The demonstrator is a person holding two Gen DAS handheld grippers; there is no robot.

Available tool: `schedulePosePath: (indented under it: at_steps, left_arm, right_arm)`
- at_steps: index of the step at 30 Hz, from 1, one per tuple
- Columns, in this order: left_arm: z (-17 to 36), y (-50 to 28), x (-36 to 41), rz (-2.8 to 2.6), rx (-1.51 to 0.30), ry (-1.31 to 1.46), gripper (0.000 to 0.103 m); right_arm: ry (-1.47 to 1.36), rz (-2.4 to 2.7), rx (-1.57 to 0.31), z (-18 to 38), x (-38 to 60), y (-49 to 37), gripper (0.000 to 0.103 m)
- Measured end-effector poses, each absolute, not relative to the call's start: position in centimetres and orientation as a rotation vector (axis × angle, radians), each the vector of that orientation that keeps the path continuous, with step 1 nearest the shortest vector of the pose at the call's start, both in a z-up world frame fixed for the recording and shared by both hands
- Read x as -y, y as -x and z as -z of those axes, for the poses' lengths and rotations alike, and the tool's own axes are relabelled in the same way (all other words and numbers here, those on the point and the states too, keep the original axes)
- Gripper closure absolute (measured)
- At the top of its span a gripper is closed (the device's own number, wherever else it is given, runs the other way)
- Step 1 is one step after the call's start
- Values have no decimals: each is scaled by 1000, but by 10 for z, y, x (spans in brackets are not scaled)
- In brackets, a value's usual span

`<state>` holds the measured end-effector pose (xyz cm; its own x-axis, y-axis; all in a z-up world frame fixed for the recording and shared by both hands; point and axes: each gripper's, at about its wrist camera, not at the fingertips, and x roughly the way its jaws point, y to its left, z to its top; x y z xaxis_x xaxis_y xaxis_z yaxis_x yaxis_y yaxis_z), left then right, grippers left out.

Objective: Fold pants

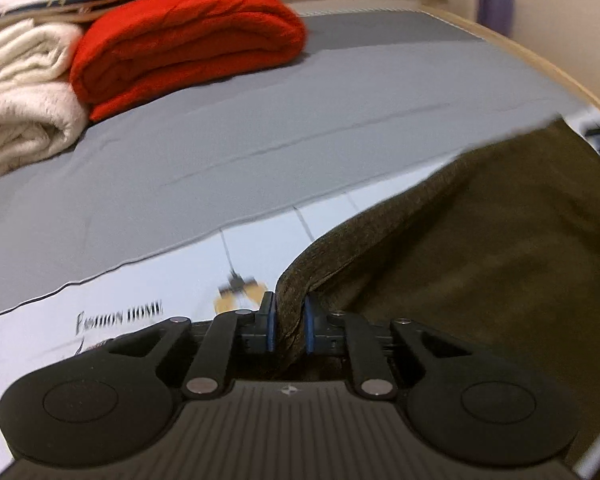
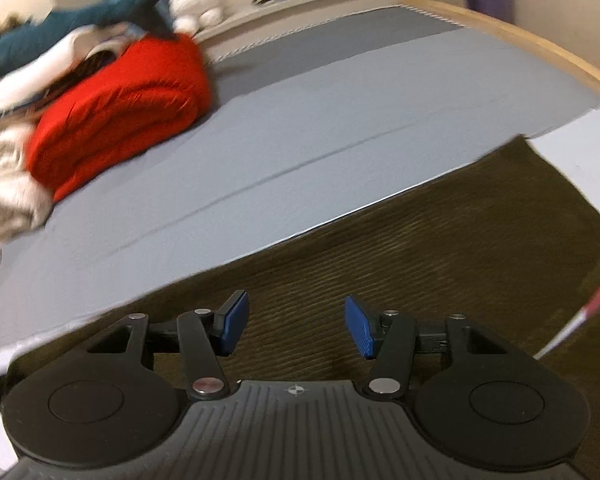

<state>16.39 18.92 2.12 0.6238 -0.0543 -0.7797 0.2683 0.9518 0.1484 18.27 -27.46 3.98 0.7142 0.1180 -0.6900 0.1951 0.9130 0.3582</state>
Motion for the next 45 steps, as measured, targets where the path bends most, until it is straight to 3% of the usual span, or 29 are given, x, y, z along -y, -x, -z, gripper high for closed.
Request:
schedulePosePath:
  at_steps: [5,8,11,14,16,20,24,34,37,39,42,43,44,45]
  left_arm:
    - [-46,-71,-174,260,-912,-308,92]
    - [-25,-28,-181,296,-999,-235,92]
    - [1,-23,-226,168,-1144,20,56]
    - [-8,-22,-283,53,-1070,345,44]
    - [2,-24,-312,-25,-1091,512,44]
    - [32,-33,-331,-103,-1201,683,44]
    - [37,-49,-317,-79,-1202,720,28]
    - [47,-62,-305,-280,-1220,658,31]
    - [48,-62,-305,-310,-1222,637,48]
    - [48,-63,-308,-331,-1216,624,68]
    - [47,-64,-312,-322,-1203,614,76]
    - [46,-64,-312,-316,-1201,602,77]
    - [45,-65,-312,-310,-1198,591,78]
    - [44,-64,-312,-304,-1191,582,80]
  right_arm:
    - [-515,121,-751,-41,319,-157,47]
    - [-548,158,-754,-34,339,-147,47]
    - [-568,182,-765,-28,354,-142,47]
    - [-608,211,-781,-21,367,-140,47]
    - [-649,214,-788,-17,373,-143,47]
    - [-683,215,-795,-12,376,-150,47]
    - [-753,230,-790,0,390,-160,47]
    - [-1024,297,-743,75,438,-207,46]
    - [-1013,279,-734,87,434,-227,46]
    - [-972,281,-748,93,431,-241,47]
    - [-904,308,-726,92,423,-253,62]
    - [-883,310,-729,90,420,-257,79]
    - [-878,307,-730,90,419,-258,89]
    - [-880,310,-721,88,418,-257,89]
